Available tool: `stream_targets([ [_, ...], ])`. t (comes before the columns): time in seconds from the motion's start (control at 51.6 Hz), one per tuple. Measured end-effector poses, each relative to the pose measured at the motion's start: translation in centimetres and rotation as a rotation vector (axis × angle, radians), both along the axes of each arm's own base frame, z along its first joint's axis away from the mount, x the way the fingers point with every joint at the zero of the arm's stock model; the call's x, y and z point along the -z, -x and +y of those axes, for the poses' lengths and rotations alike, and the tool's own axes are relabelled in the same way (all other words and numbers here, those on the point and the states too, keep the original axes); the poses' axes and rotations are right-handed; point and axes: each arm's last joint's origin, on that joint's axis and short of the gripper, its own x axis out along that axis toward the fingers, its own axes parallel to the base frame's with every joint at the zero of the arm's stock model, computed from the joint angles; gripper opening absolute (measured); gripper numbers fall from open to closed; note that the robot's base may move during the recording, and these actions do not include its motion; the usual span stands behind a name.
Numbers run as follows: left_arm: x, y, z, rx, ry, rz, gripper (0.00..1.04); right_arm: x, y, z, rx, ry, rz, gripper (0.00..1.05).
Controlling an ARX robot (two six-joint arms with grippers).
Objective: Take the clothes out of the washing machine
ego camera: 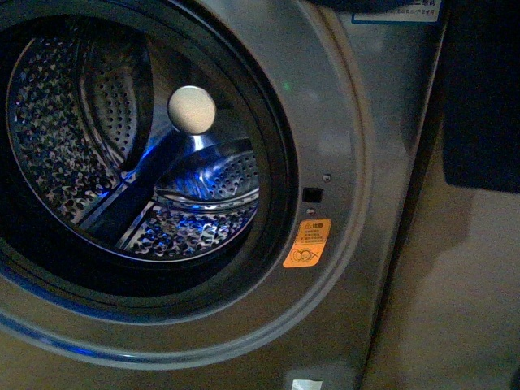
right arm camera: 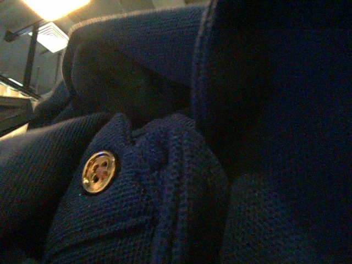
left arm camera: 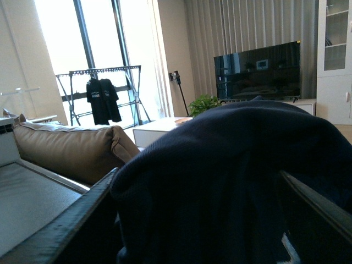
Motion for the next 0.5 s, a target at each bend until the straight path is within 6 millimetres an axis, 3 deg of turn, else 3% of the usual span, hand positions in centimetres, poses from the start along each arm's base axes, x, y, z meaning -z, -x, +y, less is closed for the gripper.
stream_targets([
  [0.077,0.0,0.0,0.0,-0.001,-0.001,-0.001,1.00,-0.4,0.0,-2.6,0.061,0.001,-0.005,0.10],
  [0.232,0.0,0.0,0.0,0.000,-0.001,-0.002,0.98,-0.9,0.1,-8.7,0.190,0.013,0.021,0.10],
  [0.407,0.0,0.0,0.0,0.000,-0.001,-0.002,0.98,-0.6,0.7,-18.0,0.394,0.008,0.131,0.10],
  [0.504,0.0,0.0,0.0,0.000,0.000,-0.002,0.98,-0.3,1.3,-21.4,0.463,-0.002,0.217,0.10],
])
